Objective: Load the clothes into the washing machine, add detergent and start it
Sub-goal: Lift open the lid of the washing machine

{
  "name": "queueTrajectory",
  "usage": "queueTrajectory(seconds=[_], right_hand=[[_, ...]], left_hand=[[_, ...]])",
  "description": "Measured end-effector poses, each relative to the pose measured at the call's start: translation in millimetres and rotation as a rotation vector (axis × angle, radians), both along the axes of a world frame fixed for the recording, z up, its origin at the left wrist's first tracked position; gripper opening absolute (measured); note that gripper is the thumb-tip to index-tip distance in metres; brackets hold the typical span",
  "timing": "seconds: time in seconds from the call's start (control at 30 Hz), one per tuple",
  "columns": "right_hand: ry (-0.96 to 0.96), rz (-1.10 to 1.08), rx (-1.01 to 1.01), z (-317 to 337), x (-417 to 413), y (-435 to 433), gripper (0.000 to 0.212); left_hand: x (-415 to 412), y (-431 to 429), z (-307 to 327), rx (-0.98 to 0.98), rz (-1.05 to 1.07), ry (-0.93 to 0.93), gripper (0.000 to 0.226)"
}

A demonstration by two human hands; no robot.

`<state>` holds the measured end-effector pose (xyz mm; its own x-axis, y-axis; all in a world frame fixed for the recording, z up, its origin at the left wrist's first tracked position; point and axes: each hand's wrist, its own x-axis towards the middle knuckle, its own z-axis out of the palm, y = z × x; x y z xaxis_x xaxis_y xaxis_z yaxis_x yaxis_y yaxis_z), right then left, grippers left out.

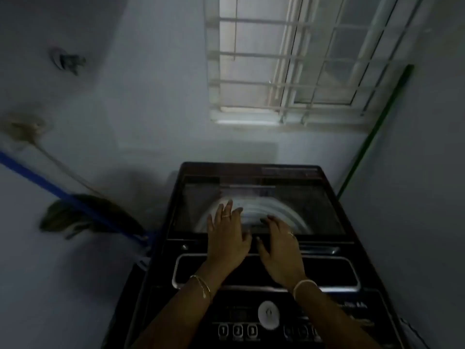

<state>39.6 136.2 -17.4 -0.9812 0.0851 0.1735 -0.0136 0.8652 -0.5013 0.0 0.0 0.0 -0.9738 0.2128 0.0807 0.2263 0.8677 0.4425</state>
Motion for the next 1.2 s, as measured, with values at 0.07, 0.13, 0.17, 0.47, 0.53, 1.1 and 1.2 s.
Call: queueTrajectory(seconds=[0.07,0.13,0.17,0.47,0.53,1.1,1.2], right_hand=[[0.006,-0.009,0.052,-8.1,-0.9,0.1,0.05],[-0.042,-0.027,0.074,-14.6,3.1,-0.7,0.05],[-0.059,-0.033,0.079,-19.0,4.7,-1.5,0.05],[0.008,-0.104,0.342,-26.1,11.0,-9.4,0.029],[-0.033,-0.105,0.354,-25.2,11.4,-8.1,0.033],[-0.351,0.144,0.253,7.7,-4.3,9.0,0.049],[-0.386,0.182,0.222,23.1,-12.4,12.1,0.05]], left_hand=[[3.0,2.2,-7.7,-0.012,-0.01,-0.026,0.06],[8.6,2.2,-18.1,-0.024,-0.023,-0.046,0.059],[10.6,2.9,-22.8,-0.029,-0.028,-0.051,0.059],[25.9,-4.2,-47.5,-0.022,-0.074,0.123,0.023],[29.5,-5.1,-48.5,-0.066,-0.112,0.119,0.026],[59.0,-22.2,-40.7,-0.221,-0.346,0.198,0.101],[57.3,-21.1,-26.2,-0.219,-0.318,0.295,0.092]])
